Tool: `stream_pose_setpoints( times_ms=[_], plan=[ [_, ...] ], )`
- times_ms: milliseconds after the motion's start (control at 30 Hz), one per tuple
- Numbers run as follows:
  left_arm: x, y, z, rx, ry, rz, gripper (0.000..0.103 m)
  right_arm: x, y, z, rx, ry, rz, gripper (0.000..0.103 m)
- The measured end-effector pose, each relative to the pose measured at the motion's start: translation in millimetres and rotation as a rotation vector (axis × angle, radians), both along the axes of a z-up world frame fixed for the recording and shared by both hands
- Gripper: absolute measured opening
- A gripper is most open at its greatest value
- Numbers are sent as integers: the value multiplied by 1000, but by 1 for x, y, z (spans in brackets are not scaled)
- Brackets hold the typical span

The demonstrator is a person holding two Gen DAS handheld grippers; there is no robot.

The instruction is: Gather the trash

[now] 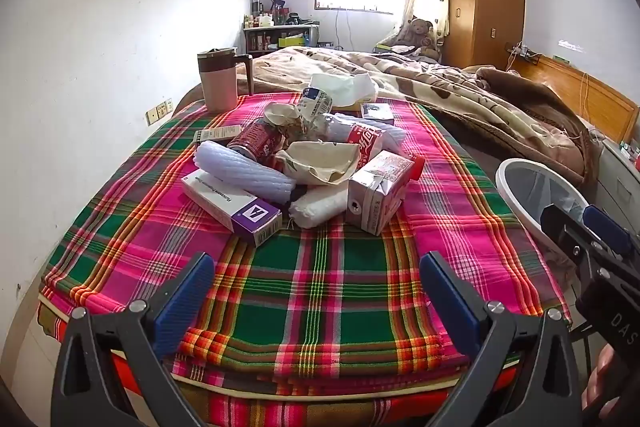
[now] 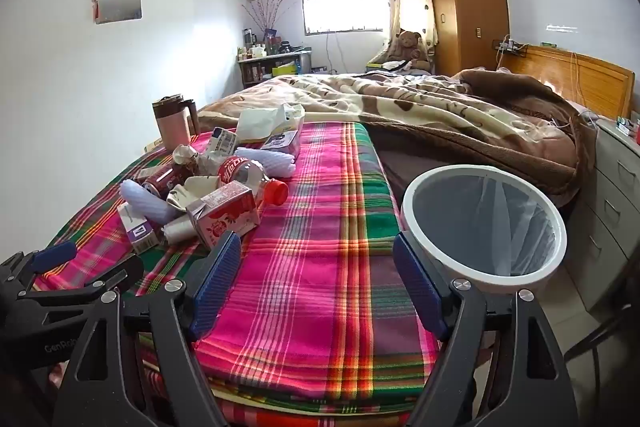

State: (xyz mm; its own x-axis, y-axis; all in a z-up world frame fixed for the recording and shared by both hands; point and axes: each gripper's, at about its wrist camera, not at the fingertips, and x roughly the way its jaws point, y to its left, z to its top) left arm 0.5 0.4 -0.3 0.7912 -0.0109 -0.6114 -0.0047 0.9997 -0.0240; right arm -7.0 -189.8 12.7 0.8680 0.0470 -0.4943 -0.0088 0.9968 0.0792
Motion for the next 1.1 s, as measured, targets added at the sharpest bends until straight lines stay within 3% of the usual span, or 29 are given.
stream_pose_setpoints(
  times_ms=[1100],
  plan=[
    [-6,3,9,6,-23,6,103,-3,2,3,-8,2,-16,80]
  ],
)
